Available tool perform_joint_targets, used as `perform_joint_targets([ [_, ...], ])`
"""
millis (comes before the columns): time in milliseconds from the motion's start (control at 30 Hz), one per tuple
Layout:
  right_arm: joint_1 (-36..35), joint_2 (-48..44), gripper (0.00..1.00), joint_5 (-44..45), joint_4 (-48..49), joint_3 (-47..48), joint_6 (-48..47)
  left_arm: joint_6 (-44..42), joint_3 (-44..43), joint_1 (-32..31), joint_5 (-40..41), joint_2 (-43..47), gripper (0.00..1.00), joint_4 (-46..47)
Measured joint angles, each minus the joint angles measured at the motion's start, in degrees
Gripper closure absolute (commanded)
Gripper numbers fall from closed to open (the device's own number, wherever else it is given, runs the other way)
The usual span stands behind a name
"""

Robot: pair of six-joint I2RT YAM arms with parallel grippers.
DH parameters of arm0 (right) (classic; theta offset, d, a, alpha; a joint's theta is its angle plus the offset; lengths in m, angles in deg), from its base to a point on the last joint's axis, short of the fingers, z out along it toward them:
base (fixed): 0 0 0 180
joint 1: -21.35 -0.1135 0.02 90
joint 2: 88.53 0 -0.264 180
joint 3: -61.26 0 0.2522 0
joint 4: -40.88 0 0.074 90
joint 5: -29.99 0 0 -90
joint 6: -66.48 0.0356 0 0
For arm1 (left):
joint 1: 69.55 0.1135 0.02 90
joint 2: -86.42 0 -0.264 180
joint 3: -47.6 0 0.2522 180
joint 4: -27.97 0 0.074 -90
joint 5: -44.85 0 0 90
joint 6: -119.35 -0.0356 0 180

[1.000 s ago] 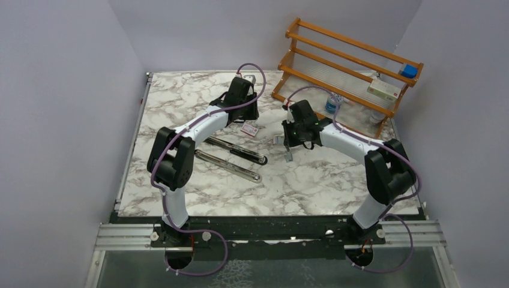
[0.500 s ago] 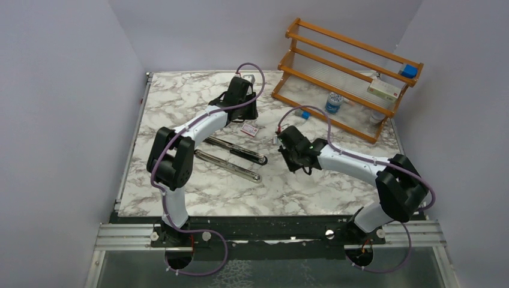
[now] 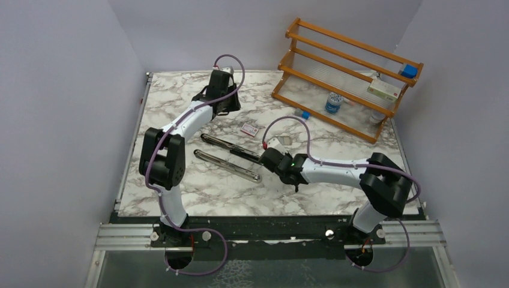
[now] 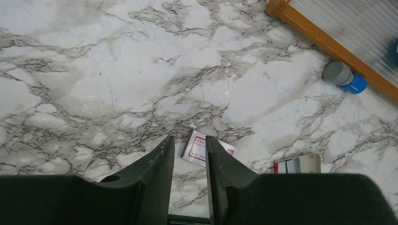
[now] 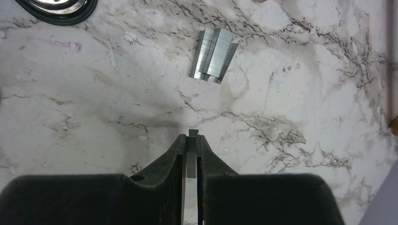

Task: Load the staples into the stapler

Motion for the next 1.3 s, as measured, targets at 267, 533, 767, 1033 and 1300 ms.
perform_joint_targets([
  [267,-3.3,6.3,0.87,5.6,3.0,0.7,-6.1,0.0,0.0,-0.6,0.0,0.0,0.66,-0.1],
  [533,-4.8,8.2,0.85,7.0,6.5,1.0,-11.6,0.2,0.0,-0.5,0.0,0.0,0.67,-0.1],
  [767,-5.8,10.3,0.82,8.2,7.4,1.2,-12.9,0.2,0.0,-0.5,-0.1,0.0,0.67,-0.1],
  [1033,-6.6,10.6,0.68,7.6,7.3,2.2,-12.4,0.3,0.0,-0.4,-0.4,0.0,0.67,-0.1],
  [1300,-7.2,10.5,0.56,6.7,6.7,2.9,-10.8,0.3,0.0,-0.2,-0.9,0.0,0.67,-0.1],
])
